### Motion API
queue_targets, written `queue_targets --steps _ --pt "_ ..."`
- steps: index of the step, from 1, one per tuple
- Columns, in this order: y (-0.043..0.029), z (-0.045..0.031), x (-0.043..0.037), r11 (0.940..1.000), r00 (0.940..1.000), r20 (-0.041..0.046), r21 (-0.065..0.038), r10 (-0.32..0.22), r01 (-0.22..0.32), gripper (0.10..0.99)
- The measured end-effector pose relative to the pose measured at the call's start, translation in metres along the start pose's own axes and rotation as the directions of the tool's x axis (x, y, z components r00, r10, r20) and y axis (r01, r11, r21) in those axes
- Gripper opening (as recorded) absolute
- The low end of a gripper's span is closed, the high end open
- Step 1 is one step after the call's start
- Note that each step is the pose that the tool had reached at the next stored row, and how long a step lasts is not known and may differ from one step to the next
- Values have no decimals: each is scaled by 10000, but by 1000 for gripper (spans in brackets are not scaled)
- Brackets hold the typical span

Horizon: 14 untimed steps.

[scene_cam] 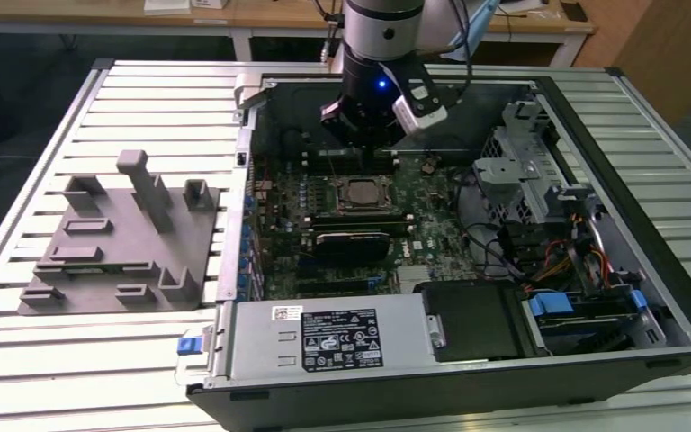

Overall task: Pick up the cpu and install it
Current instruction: 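Install the first cpu locking lever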

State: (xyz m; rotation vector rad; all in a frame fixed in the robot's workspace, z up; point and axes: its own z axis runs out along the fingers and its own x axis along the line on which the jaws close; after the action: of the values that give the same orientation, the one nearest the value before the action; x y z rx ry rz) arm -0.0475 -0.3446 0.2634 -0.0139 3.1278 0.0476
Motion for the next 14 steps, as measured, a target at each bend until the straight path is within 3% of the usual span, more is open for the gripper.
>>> queue_targets --steps 14 --pt "2 -3 188 10000 10000 0 1 0 0 106"
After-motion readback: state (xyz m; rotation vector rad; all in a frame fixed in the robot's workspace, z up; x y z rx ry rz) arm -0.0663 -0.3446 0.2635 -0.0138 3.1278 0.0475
